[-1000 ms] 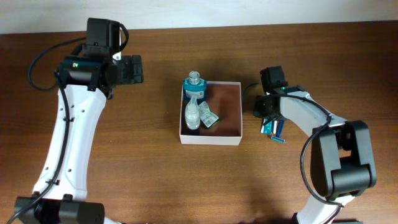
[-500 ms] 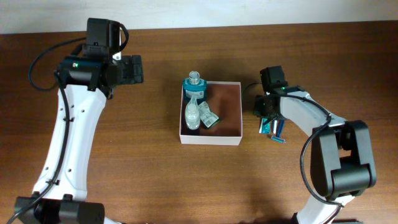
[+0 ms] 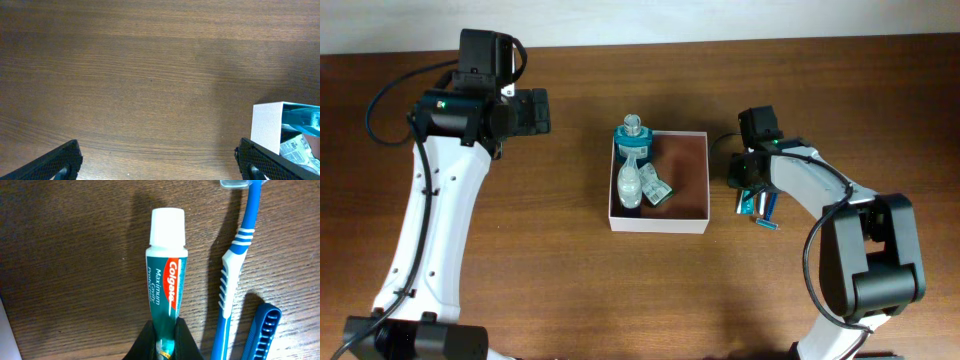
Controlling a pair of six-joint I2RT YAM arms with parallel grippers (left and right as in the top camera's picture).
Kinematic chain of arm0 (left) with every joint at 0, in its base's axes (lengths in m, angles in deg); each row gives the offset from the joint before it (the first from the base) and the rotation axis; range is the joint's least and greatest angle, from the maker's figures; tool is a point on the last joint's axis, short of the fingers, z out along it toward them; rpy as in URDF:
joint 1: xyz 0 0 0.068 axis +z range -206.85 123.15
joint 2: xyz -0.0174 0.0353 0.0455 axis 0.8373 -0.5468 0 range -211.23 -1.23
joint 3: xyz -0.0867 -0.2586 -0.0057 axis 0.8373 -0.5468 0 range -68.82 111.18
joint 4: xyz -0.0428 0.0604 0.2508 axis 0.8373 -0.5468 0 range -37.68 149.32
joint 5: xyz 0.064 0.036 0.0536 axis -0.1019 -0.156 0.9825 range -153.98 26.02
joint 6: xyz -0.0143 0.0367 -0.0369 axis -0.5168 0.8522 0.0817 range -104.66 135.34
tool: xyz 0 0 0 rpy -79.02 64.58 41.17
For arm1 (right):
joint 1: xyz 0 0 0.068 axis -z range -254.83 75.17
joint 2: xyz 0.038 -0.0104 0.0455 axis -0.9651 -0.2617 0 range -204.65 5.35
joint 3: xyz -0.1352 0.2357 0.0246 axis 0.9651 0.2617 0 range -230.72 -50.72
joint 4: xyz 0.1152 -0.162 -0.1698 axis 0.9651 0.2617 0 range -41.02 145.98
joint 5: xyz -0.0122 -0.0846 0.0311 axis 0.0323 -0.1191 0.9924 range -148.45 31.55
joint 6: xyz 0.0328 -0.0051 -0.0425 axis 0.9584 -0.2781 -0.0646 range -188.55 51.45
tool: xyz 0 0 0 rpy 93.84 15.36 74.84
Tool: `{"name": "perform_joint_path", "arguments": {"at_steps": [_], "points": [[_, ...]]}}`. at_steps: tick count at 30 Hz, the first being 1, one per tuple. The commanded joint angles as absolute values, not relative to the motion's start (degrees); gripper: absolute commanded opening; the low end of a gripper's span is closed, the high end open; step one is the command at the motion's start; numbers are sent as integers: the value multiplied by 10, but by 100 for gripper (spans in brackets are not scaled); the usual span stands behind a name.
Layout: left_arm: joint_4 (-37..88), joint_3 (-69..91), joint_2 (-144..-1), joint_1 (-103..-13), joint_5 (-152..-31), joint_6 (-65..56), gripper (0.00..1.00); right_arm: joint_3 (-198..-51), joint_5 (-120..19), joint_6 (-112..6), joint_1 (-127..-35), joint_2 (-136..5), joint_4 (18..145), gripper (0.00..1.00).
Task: Pack container
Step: 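Close the right gripper on the Colgate toothpaste tube and lift it, then carry the toothpaste over the box and release it inside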
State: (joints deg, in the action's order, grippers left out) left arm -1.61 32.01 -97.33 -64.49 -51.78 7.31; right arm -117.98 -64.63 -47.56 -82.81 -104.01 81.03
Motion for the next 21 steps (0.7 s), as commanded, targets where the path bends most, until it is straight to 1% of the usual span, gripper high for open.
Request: {"name": "perform_joint_path", "arguments": {"at_steps": [1, 6, 13, 17, 21], "points": [[-17, 325, -965, -644, -518, 66, 99, -1176, -651, -473, -831, -1045, 811, 4], [-17, 325, -965, -644, -518, 66, 99, -1202, -651, -473, -831, -1019, 834, 4], [-17, 325, -965, -644, -518, 66, 99, -1268, -609, -473, -840, -942, 913, 4], [-17, 325, -965, -644, -518, 66, 99, -1302, -605, -473, -872, -887, 949, 4], [-17, 325, -965, -644, -518, 66, 99, -1321, -604, -473, -921, -829, 956, 4]]}}
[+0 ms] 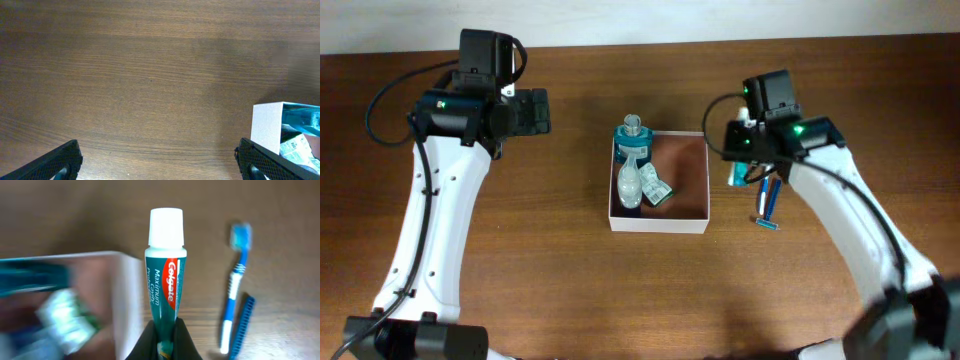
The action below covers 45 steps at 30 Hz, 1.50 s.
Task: Pack container
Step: 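Carry the toothpaste over the box and release it inside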
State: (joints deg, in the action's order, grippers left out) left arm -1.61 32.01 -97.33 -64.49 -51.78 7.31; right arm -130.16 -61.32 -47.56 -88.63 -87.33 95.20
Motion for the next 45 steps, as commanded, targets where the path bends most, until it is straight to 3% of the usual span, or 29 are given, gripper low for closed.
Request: {"name": "perform_joint_path", "arguments": {"at_steps": [1, 9, 34, 35, 36, 37, 40, 45], "points": [[-17, 325, -965, -644, -518, 66, 100, -1322, -604, -473, -935, -817, 955, 4], [-17, 325, -965, -644, -518, 66, 99, -1316, -606, -473, -996, -809, 953, 5], [-17, 325, -965, -644, -518, 66, 99, -1316, -580, -467, -996, -992, 927, 6], [-17, 325, -965, -644, -518, 66, 99, -1316, -580, -467, -996, -992, 927, 11], [-17, 325, -965, -644, -518, 66, 99, -1316, -578, -467, -996, -992, 925, 27], [-17, 325, -965, -644, -518, 66, 99, -1317, -575, -467, -996, -992, 925, 35], [-17, 325, -965, -644, -518, 66, 99, -1323, -571, -473, -995, -991, 931, 40], [-17, 325, -965, -644, -518, 66, 99, -1335, -577, -490, -994, -962, 941, 40]]}}
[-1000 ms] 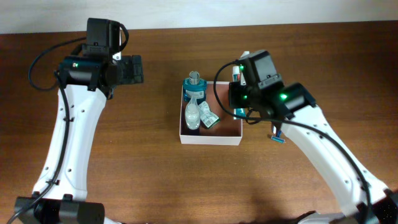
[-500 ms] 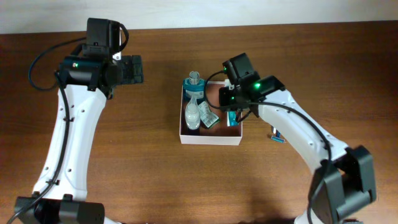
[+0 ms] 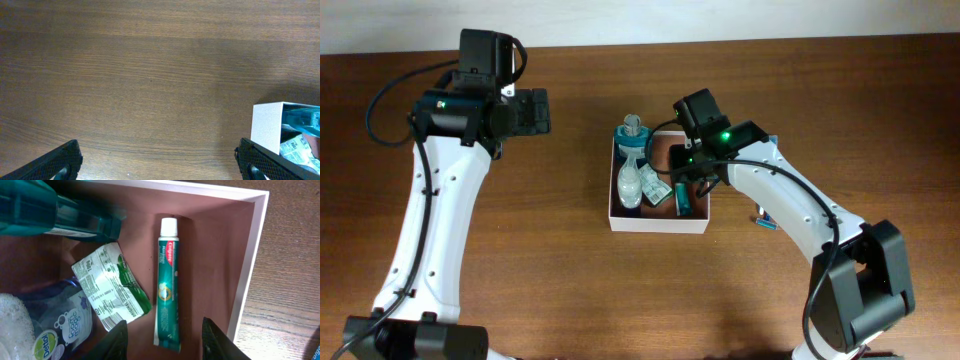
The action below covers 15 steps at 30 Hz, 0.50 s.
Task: Pack container
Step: 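Carry the toothpaste over the box and release it inside, then move the right gripper back over the blue razor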
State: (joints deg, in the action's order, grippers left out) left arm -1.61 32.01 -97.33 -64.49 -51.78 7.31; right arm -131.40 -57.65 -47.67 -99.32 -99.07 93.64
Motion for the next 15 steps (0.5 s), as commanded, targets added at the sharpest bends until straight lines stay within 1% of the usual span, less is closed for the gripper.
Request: {"name": "perform_joint_path", "arguments": {"at_steps": [1, 9, 15], "points": [[-17, 325, -965, -644, -518, 66, 99, -1339, -586, -491, -991, -953, 947, 41], [-17, 325, -965, -644, -518, 66, 99, -1351, -605, -490, -932, -865, 1001, 41], [-17, 325, -965, -644, -518, 66, 100, -1349, -606, -488, -857, -862, 1059, 41]]}}
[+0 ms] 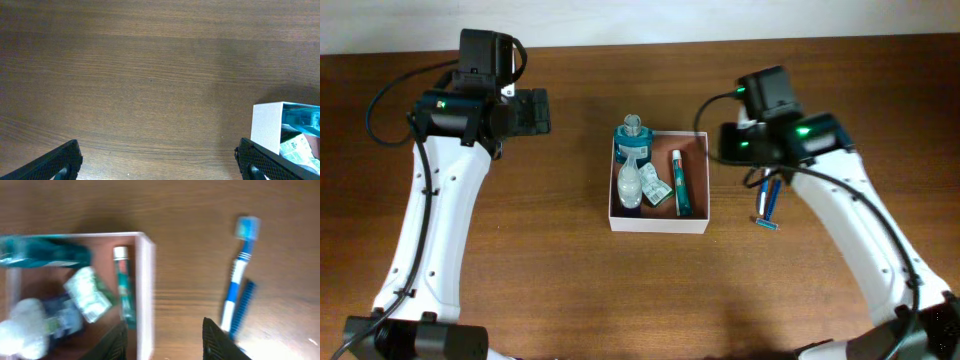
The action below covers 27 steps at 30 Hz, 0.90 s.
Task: Pack container
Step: 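Move the right gripper back over the blue razor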
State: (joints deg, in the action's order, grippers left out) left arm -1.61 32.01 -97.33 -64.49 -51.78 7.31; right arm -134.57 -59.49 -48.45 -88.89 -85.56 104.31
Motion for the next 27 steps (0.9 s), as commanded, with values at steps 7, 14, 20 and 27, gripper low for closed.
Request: {"name": "perform_joint_path", "arguments": {"at_steps": [7, 14, 20, 27], "points": [[-17, 325, -965, -644, -518, 66, 99, -1312, -606, -488, -799, -884, 1058, 41], [-17, 325, -965, -644, -518, 66, 99, -1244, -606, -491, -777, -897, 994, 41], [-17, 325, -965, -644, -518, 66, 99, -1165, -624, -478, -777, -899, 933, 41], [-17, 325, -965, -644, -518, 66, 99, -1117, -671, -456, -777, -899, 916, 41]]}}
